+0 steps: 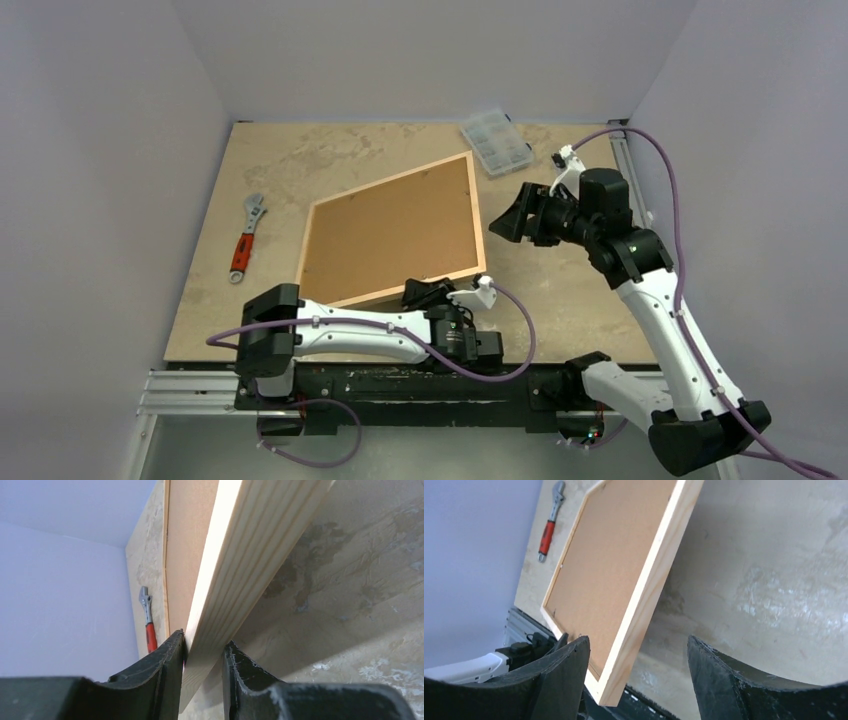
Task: Put the photo into the frame
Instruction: Turn over the photo frame at the center of the board.
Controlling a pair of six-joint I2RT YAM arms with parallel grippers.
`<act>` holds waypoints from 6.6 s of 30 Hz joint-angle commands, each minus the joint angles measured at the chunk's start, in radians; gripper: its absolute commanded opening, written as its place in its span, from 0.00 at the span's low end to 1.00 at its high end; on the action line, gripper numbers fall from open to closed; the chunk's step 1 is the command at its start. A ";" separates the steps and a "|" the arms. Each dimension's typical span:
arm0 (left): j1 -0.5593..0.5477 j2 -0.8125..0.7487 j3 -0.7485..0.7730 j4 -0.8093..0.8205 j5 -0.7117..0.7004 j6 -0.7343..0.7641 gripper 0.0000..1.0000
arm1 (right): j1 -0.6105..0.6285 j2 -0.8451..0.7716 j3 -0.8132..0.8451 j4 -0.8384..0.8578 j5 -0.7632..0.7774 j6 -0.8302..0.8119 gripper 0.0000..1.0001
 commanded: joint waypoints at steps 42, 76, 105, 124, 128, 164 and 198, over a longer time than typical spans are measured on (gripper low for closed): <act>-0.003 -0.722 -0.207 0.389 0.504 0.348 0.00 | 0.038 -0.433 -0.469 0.681 -0.765 -1.415 0.93; -0.005 -0.731 -0.170 0.385 0.534 0.330 0.04 | 0.322 -0.150 -0.323 0.599 -0.656 -1.624 0.16; -0.004 -0.985 -0.112 0.526 0.424 0.314 0.87 | 0.323 -0.174 -0.179 0.728 -0.418 -0.756 0.00; 0.004 -0.958 -0.301 0.401 0.384 -0.024 0.88 | 0.229 -0.037 -0.153 0.567 -0.309 -0.324 0.00; 0.025 -0.907 -0.318 0.381 0.403 -0.089 0.89 | 0.101 -0.036 -0.212 0.586 -0.370 -0.224 0.00; 0.299 -0.631 -0.423 0.499 0.798 -0.199 0.95 | -0.188 0.438 -0.430 0.572 0.084 -0.124 0.76; 0.484 -0.579 -0.426 0.501 0.931 -0.113 1.00 | 0.165 0.332 -0.433 0.272 0.246 0.226 0.84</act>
